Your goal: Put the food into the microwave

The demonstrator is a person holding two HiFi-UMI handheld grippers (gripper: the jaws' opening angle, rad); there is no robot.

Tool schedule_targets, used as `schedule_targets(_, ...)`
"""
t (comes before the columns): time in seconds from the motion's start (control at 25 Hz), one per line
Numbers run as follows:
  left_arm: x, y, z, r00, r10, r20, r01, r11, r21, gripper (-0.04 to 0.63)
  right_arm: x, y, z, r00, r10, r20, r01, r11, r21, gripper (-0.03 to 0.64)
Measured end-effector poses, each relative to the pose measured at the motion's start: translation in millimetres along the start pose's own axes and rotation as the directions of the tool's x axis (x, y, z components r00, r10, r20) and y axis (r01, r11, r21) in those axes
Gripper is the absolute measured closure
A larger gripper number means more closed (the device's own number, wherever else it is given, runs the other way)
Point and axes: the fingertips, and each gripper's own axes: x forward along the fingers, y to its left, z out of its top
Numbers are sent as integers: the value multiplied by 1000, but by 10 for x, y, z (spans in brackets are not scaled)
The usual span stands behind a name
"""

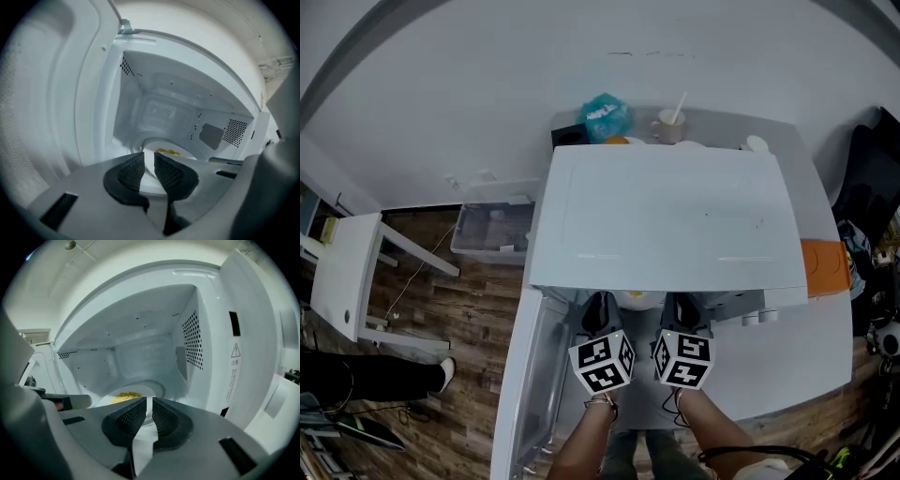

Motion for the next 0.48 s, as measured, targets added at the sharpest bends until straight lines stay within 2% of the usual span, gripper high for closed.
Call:
schedule_targets(0.24,-302,-181,-29,998,-54,-19,54,998,7,532,-262,101,-26,999,46,-25,-47,998,-46,569)
schedule_targets(0.48,-689,-397,-56,994,-104,-28,106,993,58,559,-626,241,-69,993,105,-55,-110,987,-116,577)
